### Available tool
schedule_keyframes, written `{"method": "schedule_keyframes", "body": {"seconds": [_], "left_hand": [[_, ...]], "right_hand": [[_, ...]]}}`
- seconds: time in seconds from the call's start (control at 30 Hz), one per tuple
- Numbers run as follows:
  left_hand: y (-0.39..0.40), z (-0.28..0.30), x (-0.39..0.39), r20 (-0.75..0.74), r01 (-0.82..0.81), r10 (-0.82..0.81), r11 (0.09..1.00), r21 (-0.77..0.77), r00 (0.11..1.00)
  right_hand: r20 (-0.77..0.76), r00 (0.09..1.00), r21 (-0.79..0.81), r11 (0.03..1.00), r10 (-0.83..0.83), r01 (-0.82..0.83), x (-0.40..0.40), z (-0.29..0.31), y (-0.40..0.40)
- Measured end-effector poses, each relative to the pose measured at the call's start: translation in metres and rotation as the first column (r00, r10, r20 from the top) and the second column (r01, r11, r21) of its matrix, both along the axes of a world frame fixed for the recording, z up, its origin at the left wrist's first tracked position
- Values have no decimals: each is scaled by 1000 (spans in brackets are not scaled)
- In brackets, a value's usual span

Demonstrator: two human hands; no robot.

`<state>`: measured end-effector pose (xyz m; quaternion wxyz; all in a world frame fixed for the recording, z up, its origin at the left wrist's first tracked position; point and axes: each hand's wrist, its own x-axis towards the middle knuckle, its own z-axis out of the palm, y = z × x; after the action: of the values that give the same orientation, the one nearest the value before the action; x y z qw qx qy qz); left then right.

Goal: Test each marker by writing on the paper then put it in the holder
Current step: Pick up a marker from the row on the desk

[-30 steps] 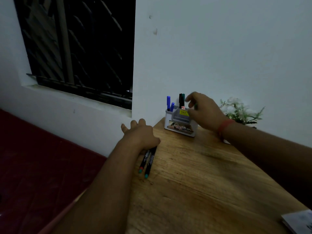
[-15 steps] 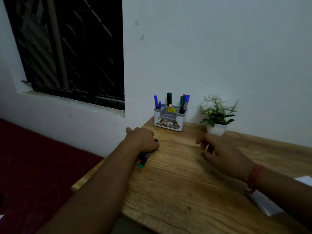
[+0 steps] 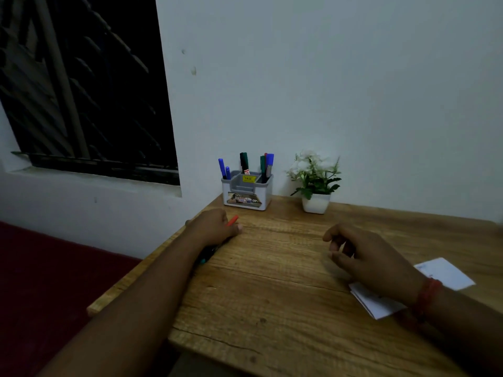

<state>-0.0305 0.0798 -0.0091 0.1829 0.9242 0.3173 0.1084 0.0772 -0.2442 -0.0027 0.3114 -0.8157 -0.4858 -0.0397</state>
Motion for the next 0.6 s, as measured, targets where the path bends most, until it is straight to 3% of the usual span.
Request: {"method": "schedule_keyframes", "body": {"seconds": [0.17, 0.27, 0.4, 0.5, 0.6], "left_hand": [[-16, 15, 7, 111, -49, 39, 995, 87, 993], [-41, 31, 20, 236, 19, -39, 996, 88, 971], [-106, 53, 41, 549, 299, -165, 940, -165, 819], [-150, 62, 65, 689, 445, -86, 819, -362, 719], [-181, 62, 87, 732, 520, 60, 665, -536, 678]], "right_hand": [[-20, 1000, 17, 1000, 7, -6, 6, 0, -6], [-33, 999, 50, 999, 17, -15, 8, 1, -5], [-111, 994, 124, 992, 5, 9, 7, 9, -7], [-370, 928, 237, 970, 34, 59, 7, 24, -16], [-580, 809, 312, 944, 98, 110, 17, 36, -36]]}}
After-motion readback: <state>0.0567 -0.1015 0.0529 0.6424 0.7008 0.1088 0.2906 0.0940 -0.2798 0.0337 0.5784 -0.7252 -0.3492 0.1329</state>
